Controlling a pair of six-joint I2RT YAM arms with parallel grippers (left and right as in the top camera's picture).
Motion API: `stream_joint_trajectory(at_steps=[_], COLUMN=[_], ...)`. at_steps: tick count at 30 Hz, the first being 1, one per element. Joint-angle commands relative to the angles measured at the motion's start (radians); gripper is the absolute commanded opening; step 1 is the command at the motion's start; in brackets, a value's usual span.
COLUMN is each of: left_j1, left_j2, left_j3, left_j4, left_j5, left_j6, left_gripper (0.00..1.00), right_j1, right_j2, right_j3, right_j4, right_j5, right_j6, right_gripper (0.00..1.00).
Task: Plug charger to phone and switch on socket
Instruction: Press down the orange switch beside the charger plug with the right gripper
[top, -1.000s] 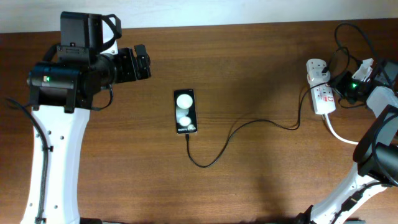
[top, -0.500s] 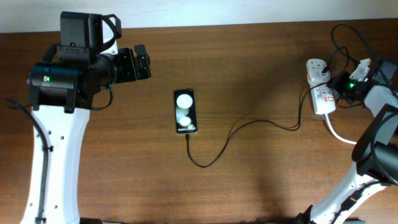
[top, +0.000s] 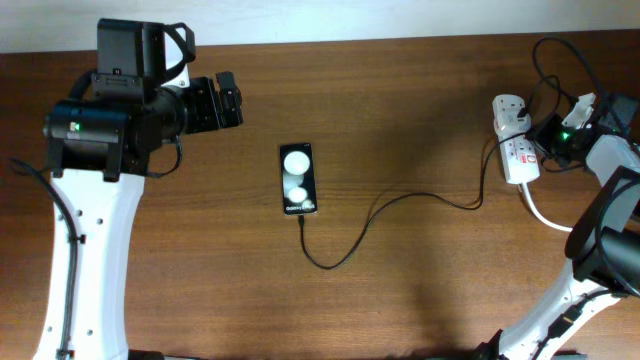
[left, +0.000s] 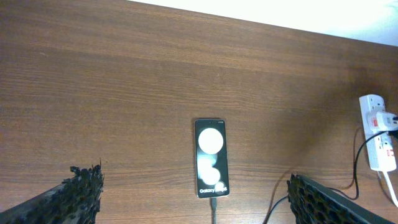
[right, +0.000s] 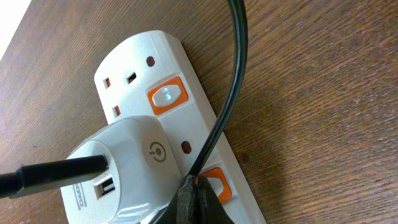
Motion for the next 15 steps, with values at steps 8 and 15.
stream_joint_trajectory(at_steps=[8,15], left_j1=[0.003,0.003], left_j2=[-0.009,-0.009], left_j3=[0.009,0.009], left_j4=[0.001,0.001], left_j5=[-0.007,-0.007], left_j6=[0.005,0.005], left_gripper=[0.99,0.99], right_j1=[0.085,0.035], right_j2=[0.060,0.054], right_j3=[-0.030,-0.007], right_j4=[-0.062,-0.011], right_j5=[-0.062,-0.019], right_j6=[0.023,0.029], right_gripper=[0.04,0.04])
